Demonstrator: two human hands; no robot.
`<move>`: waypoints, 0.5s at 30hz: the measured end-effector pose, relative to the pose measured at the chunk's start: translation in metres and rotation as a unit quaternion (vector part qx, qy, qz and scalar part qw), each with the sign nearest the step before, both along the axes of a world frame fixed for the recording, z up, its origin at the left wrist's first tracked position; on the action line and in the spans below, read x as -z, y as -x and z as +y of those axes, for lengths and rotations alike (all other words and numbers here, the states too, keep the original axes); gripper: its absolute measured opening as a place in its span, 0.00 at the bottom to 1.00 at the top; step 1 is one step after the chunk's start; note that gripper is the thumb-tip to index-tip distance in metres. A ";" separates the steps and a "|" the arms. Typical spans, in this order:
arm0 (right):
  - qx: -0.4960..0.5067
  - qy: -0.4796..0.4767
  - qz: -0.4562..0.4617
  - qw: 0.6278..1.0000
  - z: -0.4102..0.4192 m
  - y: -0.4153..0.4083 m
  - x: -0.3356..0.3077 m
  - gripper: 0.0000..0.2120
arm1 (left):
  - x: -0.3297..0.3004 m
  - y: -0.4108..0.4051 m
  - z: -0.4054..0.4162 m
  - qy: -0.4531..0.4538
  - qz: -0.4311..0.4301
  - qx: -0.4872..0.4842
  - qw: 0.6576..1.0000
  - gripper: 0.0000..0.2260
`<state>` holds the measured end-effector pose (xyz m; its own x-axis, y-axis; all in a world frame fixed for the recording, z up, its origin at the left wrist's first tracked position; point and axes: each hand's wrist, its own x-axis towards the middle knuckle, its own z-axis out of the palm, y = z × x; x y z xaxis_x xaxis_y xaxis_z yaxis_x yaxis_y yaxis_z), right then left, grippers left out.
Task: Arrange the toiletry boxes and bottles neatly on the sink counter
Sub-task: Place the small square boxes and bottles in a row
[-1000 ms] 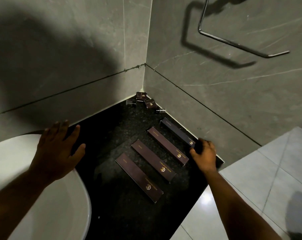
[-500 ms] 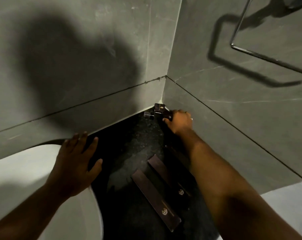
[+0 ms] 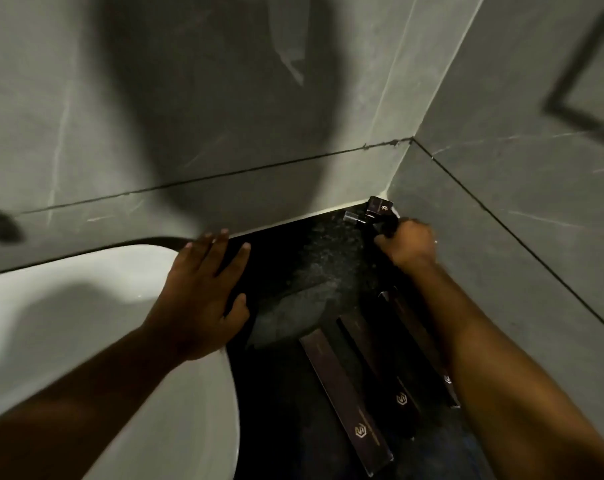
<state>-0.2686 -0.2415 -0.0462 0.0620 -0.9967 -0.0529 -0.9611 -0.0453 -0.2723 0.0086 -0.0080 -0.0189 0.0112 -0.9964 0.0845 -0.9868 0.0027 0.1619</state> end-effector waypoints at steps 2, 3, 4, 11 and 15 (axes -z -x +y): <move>-0.101 -0.018 -0.060 0.993 0.032 -0.012 -0.007 0.15 | -0.002 0.000 0.001 0.001 0.004 0.000 1.000 0.31; -0.155 -0.042 -0.067 0.985 0.047 -0.022 -0.009 0.16 | -0.002 0.001 0.001 0.001 0.012 -0.002 1.000 0.32; -0.206 -0.069 -0.061 0.974 0.062 -0.033 -0.007 0.17 | -0.002 0.002 0.002 0.003 0.022 -0.005 1.000 0.32; -0.310 -0.085 0.052 0.945 0.107 -0.074 0.014 0.25 | 0.001 0.001 0.005 0.027 0.047 -0.002 0.999 0.32; -0.149 -0.052 0.029 0.987 0.112 -0.073 0.012 0.32 | 0.005 0.000 0.004 0.036 0.052 -0.001 0.998 0.32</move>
